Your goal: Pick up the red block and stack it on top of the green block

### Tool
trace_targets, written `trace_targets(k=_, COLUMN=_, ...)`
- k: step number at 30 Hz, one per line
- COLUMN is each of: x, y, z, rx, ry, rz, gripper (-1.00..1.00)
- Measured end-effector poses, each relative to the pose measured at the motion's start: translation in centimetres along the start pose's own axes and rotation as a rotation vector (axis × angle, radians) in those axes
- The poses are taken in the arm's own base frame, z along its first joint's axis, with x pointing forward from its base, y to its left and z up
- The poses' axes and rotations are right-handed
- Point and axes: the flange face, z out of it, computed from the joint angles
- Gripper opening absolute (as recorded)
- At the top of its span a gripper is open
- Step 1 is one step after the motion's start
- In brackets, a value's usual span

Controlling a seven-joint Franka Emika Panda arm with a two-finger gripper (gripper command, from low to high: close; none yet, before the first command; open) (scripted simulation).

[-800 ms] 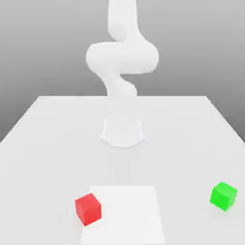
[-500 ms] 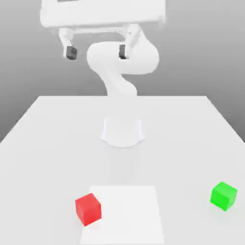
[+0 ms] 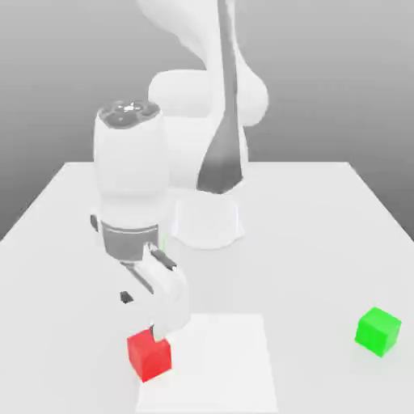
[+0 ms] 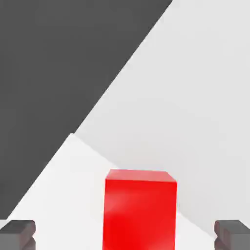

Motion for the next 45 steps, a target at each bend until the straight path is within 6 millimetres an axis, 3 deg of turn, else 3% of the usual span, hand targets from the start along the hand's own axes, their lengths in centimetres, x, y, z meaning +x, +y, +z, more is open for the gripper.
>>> trace_targets(k=3, x=0.0, y=0.2, z=3.5, rx=-0.004, ry=-0.002, rz=0.005, gripper=0.0)
trace_targets(k=4, x=0.0, y=0.2, z=4.3, rx=-0.005, ry=-0.001, rz=0.005, gripper=-1.0)
trace_targets(k=11, x=0.0, y=0.2, z=4.4, rx=-0.003, ry=-0.001, rz=0.005, gripper=-1.0)
trace_targets(k=16, x=0.0, y=0.2, z=-0.5, rx=-0.003, ry=-0.001, rz=0.005, gripper=-1.0)
trace_targets(k=17, x=-1.0, y=0.1, z=-1.2, rx=-0.004, ry=-0.001, rz=-0.022, gripper=-1.0)
trace_targets(k=21, x=-9.7, y=0.4, z=-2.6, rx=-0.004, ry=-0.003, rz=-0.27, gripper=-1.0)
trace_targets(k=24, x=-17.2, y=2.0, z=-3.3, rx=-0.005, ry=-0.005, rz=-0.483, gripper=-1.0)
trace_targets(k=28, x=-26.6, y=6.2, z=-4.3, rx=-0.004, ry=-0.005, rz=-0.765, gripper=-1.0)
trace_targets(k=32, x=-34.9, y=12.4, z=-5.3, rx=-0.004, ry=-0.005, rz=-1.046, gripper=-1.0)
trace_targets(k=34, x=-36.0, y=13.2, z=-4.3, rx=-0.002, ry=-0.004, rz=-1.086, gripper=-1.0)
trace_targets(k=37, x=-36.2, y=13.3, z=-1.0, rx=-0.001, ry=-0.003, rz=-1.094, gripper=-1.0)
trace_targets(k=38, x=-36.2, y=13.4, z=0.2, rx=-0.002, ry=-0.004, rz=-1.096, gripper=1.0)
trace_targets(k=45, x=-36.2, y=13.5, z=0.5, rx=-0.003, ry=-0.003, rz=-1.097, gripper=1.0)
